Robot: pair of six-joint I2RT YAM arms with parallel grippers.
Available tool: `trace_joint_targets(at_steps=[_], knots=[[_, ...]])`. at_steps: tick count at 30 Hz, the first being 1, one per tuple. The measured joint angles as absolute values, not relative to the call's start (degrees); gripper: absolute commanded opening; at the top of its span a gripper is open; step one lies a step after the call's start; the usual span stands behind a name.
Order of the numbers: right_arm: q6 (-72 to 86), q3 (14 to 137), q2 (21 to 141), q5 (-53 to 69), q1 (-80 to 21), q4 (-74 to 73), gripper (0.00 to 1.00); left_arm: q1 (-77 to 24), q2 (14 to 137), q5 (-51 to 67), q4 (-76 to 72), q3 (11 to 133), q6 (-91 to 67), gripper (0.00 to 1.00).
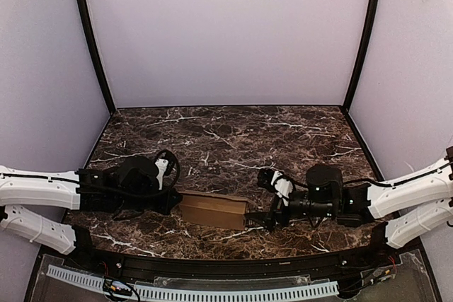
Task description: Fold the paper box
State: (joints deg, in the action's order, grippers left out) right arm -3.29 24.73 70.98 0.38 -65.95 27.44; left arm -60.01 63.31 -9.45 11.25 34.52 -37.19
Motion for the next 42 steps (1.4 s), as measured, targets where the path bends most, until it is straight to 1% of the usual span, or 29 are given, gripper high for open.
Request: trace_joint_targets(at_steps=[3,7,11,14,17,23,29,31,33,42], knots=[[-0.51,27.42,66.02,-4.05,-65.89,17.02,0.99,-60.01,64.20,-9.47,10.39,34.76,-37.50,0.00],[2.09,29.91,62.46,-8.14,-65.56,8.23,0.99,-60.01,64.82,-9.69,9.82,34.87,-37.89,0.00],[3.38,30.35,59.90,-8.58,-65.36,1.30,0.94,-60.01,65.19,-9.74,9.82,35.18,-38.46,0.00],[4.08,31.18,60.16,-8.19,-65.36,-3.51,0.91,-60.01,65.19,-9.91,9.82,35.18,-39.09,0.00],[5.13,32.75,60.88,-7.84,-65.36,-7.40,0.90,-60.01,65.19,-10.07,9.89,35.20,-39.62,0.00],[5.45,34.76,61.69,-7.92,-65.39,-11.00,0.86,-60.01,64.55,-10.20,10.35,35.00,-40.99,0.00],[4.01,37.01,64.75,-7.60,-65.39,-11.94,0.74,-60.01,64.60,-10.22,10.81,35.24,-41.17,0.00],[3.20,37.78,66.02,-7.40,-65.39,-12.12,0.67,-60.01,64.99,-10.20,10.90,35.62,-41.17,0.00],[2.22,38.09,66.81,-7.31,-65.43,-12.08,0.64,-60.01,65.34,-10.17,11.00,35.90,-41.12,0.00],[-0.12,39.59,70.65,-7.11,-65.65,-11.33,0.53,-60.01,65.93,-10.13,11.51,36.62,-40.99,0.00]])
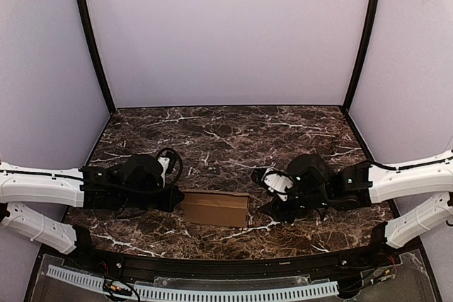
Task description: Fold the paper box
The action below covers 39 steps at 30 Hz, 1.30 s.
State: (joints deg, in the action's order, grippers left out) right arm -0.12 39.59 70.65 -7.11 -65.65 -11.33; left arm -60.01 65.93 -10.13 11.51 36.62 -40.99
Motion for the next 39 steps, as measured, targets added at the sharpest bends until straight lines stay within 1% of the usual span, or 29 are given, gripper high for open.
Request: trace_joint_targets(at_steps=[4,10,13,16,17,26,31,34,39], knots=[[-1.15,40.23,72.79,-7.55,-65.65,-9.91,0.44,-60.01,65.93,-10.09,11.60,36.67,-41.01,0.00],[-2.46,41.91,75.48,-8.95,-65.67,-8.23,0.27,-60.01,66.48,-9.39,12.80,37.71,-41.04,0.00],[-2.63,42.83,76.29,-9.52,-65.76,-7.53,0.16,-60.01,66.81,-9.02,13.50,38.39,-41.04,0.00],[-3.16,43.59,76.62,-10.11,-65.91,-7.05,0.01,-60.01,66.83,-8.82,14.22,38.70,-41.04,0.00],[-3.29,43.68,76.66,-10.22,-65.93,-6.85,0.00,-60.01,66.83,-8.82,14.63,38.96,-41.04,0.00],[-2.46,44.47,76.77,-9.72,-66.08,-6.87,0.00,-60.10,66.72,-9.08,16.03,39.40,-41.39,0.00],[-0.14,44.84,76.75,-8.47,-66.08,-7.11,0.00,-61.95,66.67,-11.92,16.62,39.40,-41.65,0.00],[1.89,44.99,76.51,-7.90,-66.08,-7.40,0.00,-63.40,66.70,-13.89,17.02,39.42,-41.91,0.03],[4.99,45.12,74.91,-6.90,-66.08,-7.79,0.00,-65.65,67.72,-15.68,17.67,39.64,-42.72,0.04]])
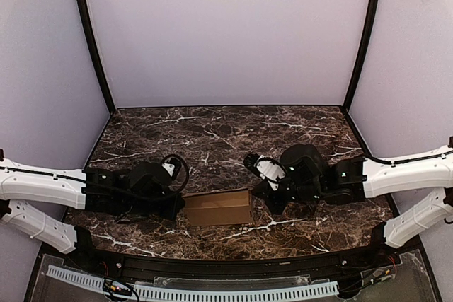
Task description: Fold the paper box
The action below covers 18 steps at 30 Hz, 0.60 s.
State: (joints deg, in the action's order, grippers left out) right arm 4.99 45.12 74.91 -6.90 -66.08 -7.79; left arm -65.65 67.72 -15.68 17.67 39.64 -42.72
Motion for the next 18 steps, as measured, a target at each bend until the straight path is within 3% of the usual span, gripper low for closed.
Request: trace_joint_targets(at_steps=[9,18], knots=[[7.40,45.12,73.56,-5.78,-66.08,-7.88,0.00,-66.41,68.25,-16.08,17.30,39.62,-43.75,0.04],[8.08,45.12,74.56,-6.00,-66.94,-8.25,0.00,-66.46,68.10,-17.30,17.23,39.62,-43.81,0.14]])
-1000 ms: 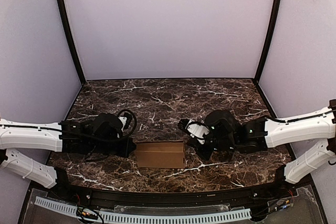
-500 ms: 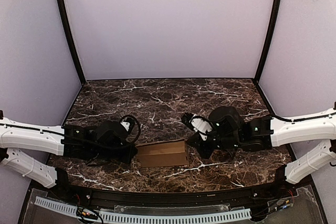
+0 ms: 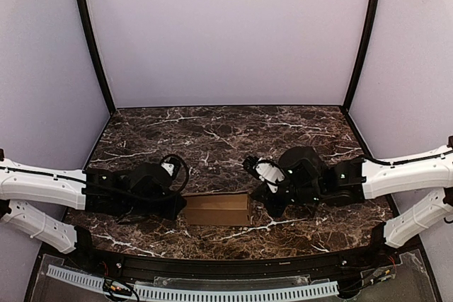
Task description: Fold the paper box
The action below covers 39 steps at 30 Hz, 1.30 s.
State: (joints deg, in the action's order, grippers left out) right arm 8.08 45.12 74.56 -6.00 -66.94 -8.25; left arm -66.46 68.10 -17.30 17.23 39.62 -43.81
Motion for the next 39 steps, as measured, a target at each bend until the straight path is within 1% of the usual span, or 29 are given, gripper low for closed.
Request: trace_joint_targets(at_steps=[14,21,28,33,39], knots=[[8.05,45.12,75.70,-7.33,-67.68,-10.57,0.00,-66.54,66.41,-20.14,17.54,39.62,-43.68,0.15],[8.08,45.12,75.75,-7.55,-67.88,-10.57,0.00,-66.54,66.54,-20.45,17.63,39.62,-43.70,0.14],[8.56,45.12,75.77,-7.79,-67.92,-10.35,0.00,-66.57,67.53,-20.21,17.61,39.59,-43.75,0.08],[9.30,45.12,75.77,-7.79,-68.03,-9.89,0.00,-66.65,67.77,-19.99,17.30,39.59,-43.75,0.01],[11.77,45.15,75.75,-7.31,-68.05,-9.02,0.00,-67.09,68.07,-20.97,17.32,39.62,-43.53,0.00]])
